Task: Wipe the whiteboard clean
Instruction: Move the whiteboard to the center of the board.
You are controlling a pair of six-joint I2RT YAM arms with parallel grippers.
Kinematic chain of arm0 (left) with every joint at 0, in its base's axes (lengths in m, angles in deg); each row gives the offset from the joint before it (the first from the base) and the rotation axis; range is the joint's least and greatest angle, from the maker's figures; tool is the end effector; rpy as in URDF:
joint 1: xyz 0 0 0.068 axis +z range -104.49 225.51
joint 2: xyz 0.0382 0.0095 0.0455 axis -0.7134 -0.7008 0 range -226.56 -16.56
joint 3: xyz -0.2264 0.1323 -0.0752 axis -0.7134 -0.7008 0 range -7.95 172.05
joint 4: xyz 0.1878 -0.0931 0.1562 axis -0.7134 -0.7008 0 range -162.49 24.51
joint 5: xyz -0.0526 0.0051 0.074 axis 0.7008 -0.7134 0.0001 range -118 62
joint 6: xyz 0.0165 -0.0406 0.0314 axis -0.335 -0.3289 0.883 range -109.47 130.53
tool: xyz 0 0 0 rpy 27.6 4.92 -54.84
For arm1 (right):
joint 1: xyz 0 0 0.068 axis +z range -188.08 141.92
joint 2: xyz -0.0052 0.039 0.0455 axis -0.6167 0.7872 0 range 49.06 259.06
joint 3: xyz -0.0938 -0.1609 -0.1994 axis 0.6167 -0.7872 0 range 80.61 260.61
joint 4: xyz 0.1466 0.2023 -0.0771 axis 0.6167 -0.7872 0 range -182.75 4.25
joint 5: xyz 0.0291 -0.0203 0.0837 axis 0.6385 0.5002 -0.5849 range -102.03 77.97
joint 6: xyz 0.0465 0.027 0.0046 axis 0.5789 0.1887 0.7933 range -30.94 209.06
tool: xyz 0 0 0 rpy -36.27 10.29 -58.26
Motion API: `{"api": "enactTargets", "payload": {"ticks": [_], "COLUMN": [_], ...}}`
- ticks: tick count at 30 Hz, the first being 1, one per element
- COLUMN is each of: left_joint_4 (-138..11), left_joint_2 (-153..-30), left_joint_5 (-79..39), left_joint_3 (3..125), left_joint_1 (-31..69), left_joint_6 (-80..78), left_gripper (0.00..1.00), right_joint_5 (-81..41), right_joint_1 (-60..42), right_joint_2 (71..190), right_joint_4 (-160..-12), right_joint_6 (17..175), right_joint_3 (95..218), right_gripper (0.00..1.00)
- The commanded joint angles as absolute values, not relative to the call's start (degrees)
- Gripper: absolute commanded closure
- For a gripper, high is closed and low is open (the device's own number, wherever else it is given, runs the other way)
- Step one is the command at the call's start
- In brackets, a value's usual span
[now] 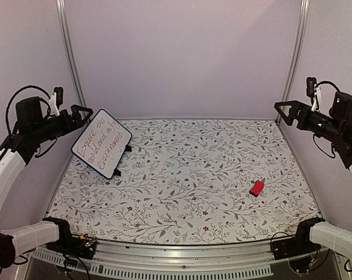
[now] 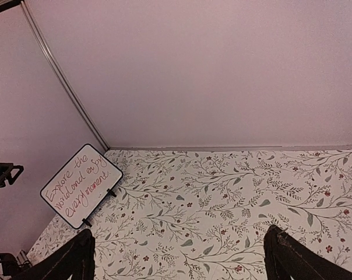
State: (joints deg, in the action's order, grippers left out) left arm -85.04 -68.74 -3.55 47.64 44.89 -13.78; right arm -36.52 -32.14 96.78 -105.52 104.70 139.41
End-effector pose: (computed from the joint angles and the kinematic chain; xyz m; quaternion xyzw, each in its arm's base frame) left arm 0.2011 -0.0170 0.3669 -0.0359 0.7907 -0.2921 0.5369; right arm 0.1740 0.0330 0.3988 -0.0750 0.7504 0.2772 0.5953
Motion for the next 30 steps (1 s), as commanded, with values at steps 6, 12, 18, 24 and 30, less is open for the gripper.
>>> {"api": "enactTargets", "payload": {"ticks": [6,12,18,24,30], "left_joint_4": [-84.1,-84.2,-83.7,-83.5,-83.6], "left_joint_2": [-68.8,-68.8,-69.0,-69.5,-69.7], "left_joint_5": [-5.4,-6.1,-6.5,-6.4,-7.1], "left_joint_3": [44.9,43.8,42.6,42.6,42.8], "left_joint_1": [45.5,45.4,45.5,45.5,45.5], "left_joint_6": [-13.9,-13.7,-13.8,-14.1,-14.2], "left_gripper": [0.00,0.00,0.00,0.00,0.00], "right_joint_5": [-31.8,-30.3,-27.8,-22.2,-15.9], "right_joint_1": [-32.4,-32.3,-31.7,-30.0,-28.1], "right_joint_2": [98.7,100.5,103.1,105.0,110.3], "right_joint_4": [-109.0,-109.8,-110.1,-111.6,-115.5], "right_joint_6": [105.8,106.5,107.2,107.1,109.7], "right_joint_3": [137.6,136.3,135.6,135.7,137.9], "right_gripper": [0.01,0.01,0.01,0.01,0.01]}}
